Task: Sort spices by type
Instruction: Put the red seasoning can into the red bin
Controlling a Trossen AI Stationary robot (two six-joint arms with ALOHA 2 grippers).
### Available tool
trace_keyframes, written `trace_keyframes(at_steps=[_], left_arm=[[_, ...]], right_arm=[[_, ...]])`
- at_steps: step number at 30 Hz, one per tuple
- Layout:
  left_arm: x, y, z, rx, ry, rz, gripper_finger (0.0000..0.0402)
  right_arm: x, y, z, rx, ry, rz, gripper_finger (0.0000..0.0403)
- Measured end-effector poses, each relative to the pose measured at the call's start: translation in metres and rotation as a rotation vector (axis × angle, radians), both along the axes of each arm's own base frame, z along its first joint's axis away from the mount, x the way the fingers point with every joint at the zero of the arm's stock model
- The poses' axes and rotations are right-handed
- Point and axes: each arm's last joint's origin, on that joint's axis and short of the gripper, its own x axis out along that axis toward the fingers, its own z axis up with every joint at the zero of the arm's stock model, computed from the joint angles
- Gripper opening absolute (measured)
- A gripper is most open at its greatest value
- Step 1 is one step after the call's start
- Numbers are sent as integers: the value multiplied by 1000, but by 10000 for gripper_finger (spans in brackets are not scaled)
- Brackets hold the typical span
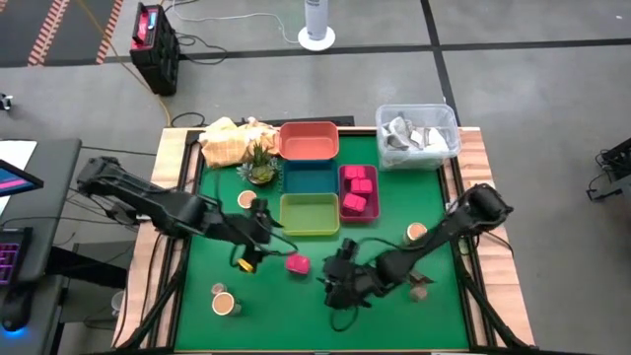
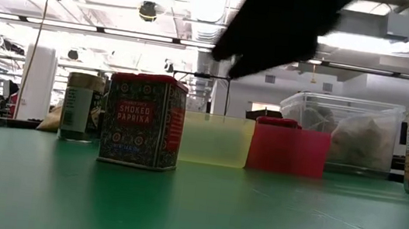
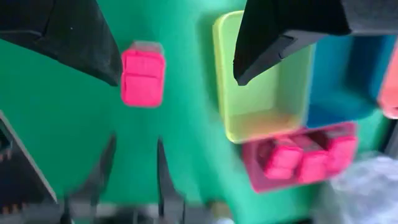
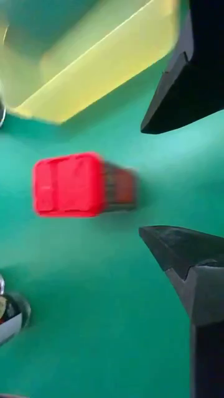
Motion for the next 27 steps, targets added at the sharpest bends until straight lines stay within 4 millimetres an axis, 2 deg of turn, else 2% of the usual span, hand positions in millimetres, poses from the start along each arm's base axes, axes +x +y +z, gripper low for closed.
trace_keyframes(at_steps=[5,10,18,25,27], left_arm=[[-26,9,25,-81,-106,47,290],[-44,17,35,-115,-125,75,290],[-46,17,30,-95,-82,75,290],[-47,20,32,-19,-100,113,290],[-50,21,38,-19,-130,123,290]], right_arm=[[31,-15,14,-70,16,99,286],[46,-24,28,-96,-2,186,313],[56,-41,30,-71,-3,176,384],[67,-36,17,-52,14,166,388],[74,-32,13,-53,35,175,386]])
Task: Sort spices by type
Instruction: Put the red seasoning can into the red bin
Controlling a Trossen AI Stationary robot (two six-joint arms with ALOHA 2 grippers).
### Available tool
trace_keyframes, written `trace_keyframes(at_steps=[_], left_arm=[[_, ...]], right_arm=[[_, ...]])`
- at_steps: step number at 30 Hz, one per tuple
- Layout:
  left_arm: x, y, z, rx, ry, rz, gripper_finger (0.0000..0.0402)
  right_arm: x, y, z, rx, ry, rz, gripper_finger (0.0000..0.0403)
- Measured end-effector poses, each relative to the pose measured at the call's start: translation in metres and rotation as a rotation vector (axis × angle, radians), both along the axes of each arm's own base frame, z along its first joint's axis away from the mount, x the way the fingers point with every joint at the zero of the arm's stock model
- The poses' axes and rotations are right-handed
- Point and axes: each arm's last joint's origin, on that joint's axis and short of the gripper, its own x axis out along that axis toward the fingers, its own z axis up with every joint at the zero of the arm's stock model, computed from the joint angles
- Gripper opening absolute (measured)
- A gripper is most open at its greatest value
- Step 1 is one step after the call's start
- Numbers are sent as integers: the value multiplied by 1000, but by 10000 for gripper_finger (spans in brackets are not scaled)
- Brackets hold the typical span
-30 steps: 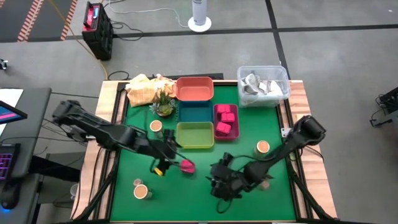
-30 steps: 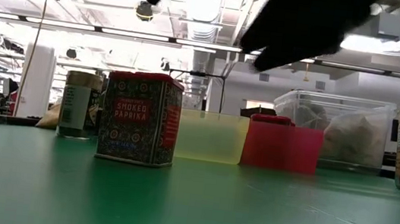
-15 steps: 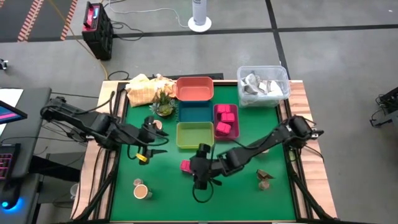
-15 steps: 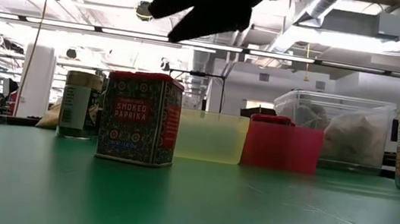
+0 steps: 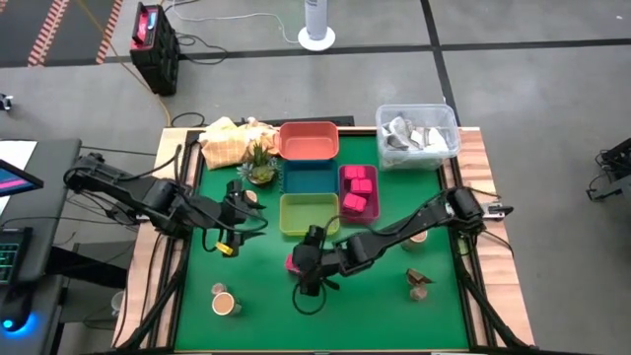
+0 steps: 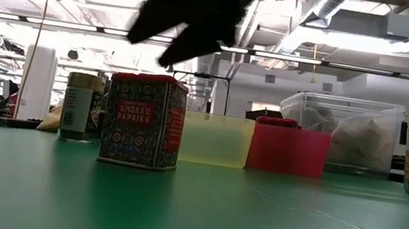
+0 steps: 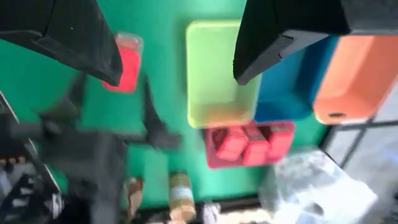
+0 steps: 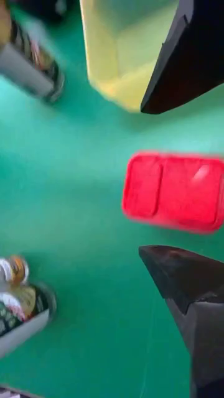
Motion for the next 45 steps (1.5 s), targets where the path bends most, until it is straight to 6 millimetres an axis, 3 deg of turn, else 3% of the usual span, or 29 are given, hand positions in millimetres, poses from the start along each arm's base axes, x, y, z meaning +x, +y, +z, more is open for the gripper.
trace_keyframes(at_steps=[9,16,28,32,38,45], left_arm=[[-9,5,5,45,5,30,290],[-11,6,3,51,31,32,290],[-10,6,2,27,35,47,290],[-11,5,2,20,36,48,290],[-12,1,0,12,53,9,290],[-10,-1,-12,15,71,-1,290]], right_arm=[[24,7,-15,-41,218,-37,384],[28,7,-24,-69,297,-40,369],[34,-2,-28,-3,318,-18,238],[19,-5,-20,-30,423,-17,238],[-22,-9,13,-55,629,-75,238],[-56,-35,43,-81,776,-357,238]])
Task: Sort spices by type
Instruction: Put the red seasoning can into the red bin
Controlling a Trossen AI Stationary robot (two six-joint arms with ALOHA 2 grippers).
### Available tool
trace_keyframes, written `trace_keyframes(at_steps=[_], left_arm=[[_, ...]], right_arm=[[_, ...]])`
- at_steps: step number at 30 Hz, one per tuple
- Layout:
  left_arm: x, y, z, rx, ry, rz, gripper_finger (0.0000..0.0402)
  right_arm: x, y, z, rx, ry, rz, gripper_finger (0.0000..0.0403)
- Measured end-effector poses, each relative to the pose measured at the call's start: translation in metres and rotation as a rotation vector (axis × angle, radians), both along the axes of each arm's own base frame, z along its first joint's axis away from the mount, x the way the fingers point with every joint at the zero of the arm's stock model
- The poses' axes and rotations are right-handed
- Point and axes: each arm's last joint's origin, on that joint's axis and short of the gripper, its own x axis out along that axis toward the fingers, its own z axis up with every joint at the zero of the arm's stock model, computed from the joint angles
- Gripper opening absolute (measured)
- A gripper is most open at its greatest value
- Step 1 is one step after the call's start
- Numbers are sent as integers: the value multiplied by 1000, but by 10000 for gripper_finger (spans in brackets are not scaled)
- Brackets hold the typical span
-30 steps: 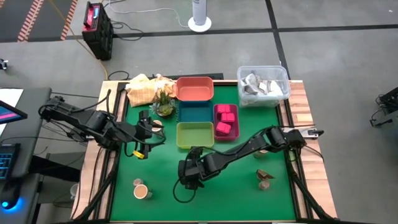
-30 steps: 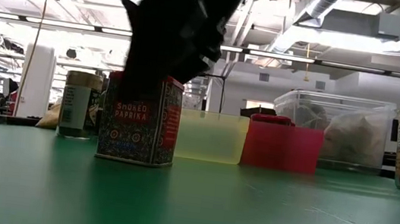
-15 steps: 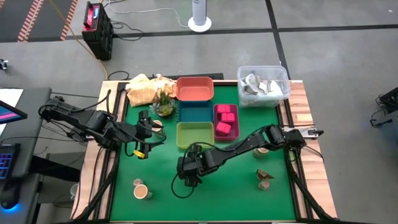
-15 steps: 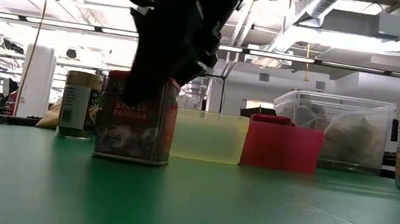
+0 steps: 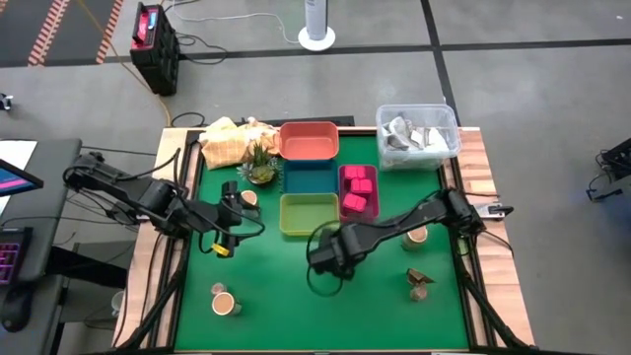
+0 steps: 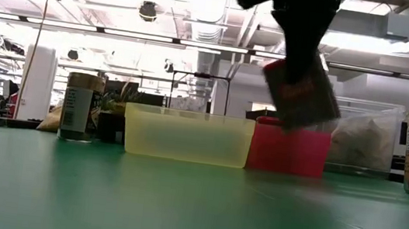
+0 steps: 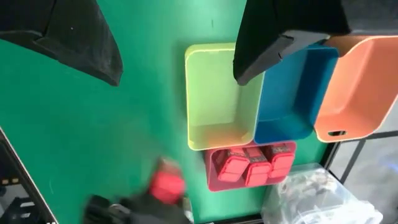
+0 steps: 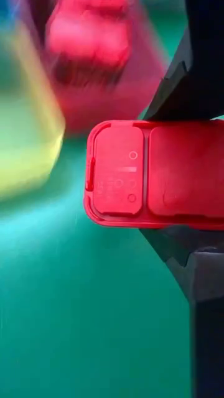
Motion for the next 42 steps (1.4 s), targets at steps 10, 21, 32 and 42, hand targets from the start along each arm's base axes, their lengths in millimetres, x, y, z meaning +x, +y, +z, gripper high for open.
trace_keyframes(at_steps=[10,21,32,42], left_arm=[[7,-5,-6,-27,-89,-12,290],[9,-10,-17,67,-88,-87,290],[9,-10,-17,88,-85,-100,290],[10,-11,-16,63,-105,-88,290]], right_arm=[[-30,-64,34,-55,-113,-339,238],[-57,-111,32,-52,-112,-544,239],[-51,-139,6,-5,-144,-600,239],[-50,-140,-19,-30,-218,-713,240]])
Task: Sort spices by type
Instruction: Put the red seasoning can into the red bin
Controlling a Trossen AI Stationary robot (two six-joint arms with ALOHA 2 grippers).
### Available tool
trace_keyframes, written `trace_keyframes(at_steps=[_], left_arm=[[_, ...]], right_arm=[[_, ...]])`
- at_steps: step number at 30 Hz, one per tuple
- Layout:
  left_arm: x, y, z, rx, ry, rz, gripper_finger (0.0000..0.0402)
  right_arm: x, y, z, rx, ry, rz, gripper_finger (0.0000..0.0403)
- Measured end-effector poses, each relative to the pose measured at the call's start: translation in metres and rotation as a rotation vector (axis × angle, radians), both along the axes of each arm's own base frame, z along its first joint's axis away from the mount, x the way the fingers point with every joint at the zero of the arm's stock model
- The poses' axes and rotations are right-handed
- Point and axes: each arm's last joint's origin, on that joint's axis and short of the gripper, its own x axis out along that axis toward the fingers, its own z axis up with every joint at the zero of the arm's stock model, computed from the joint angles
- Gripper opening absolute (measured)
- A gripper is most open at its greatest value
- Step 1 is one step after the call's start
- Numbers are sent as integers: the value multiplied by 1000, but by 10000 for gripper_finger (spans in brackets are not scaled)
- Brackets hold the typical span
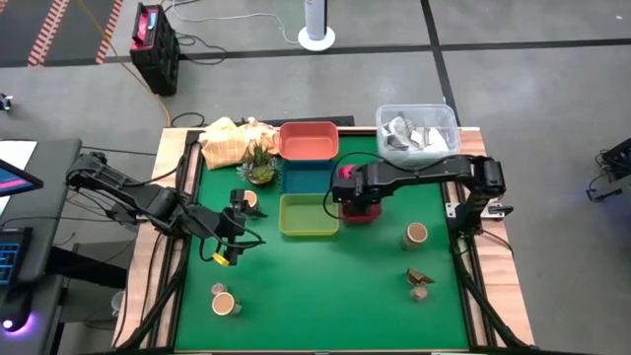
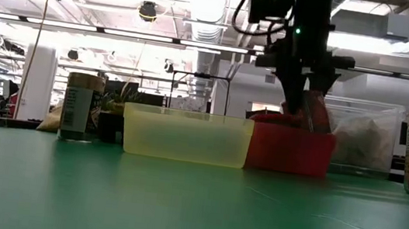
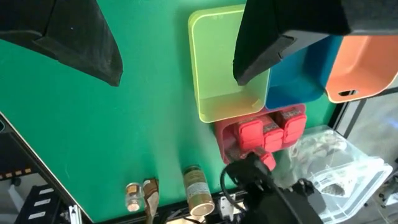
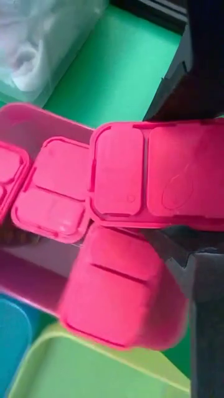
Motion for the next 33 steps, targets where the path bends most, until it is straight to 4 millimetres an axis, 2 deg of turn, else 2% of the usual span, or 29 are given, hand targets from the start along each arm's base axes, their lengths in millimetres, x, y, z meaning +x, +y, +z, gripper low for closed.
trace_keyframes(at_steps=[10,19,23,28,33], left_arm=[[-1,0,-2,6,18,-4,290],[-2,0,-3,12,38,-11,290],[-2,0,-4,7,55,-27,290],[-2,0,-5,9,57,-30,290],[-3,0,-5,14,60,-32,290]], right_arm=[[3,10,-5,-36,-34,-9,245],[-1,11,-11,-38,-9,-21,313],[-5,14,4,-36,-39,-10,329],[-16,14,24,-42,-64,-40,329],[-12,25,24,-85,-93,20,322]])
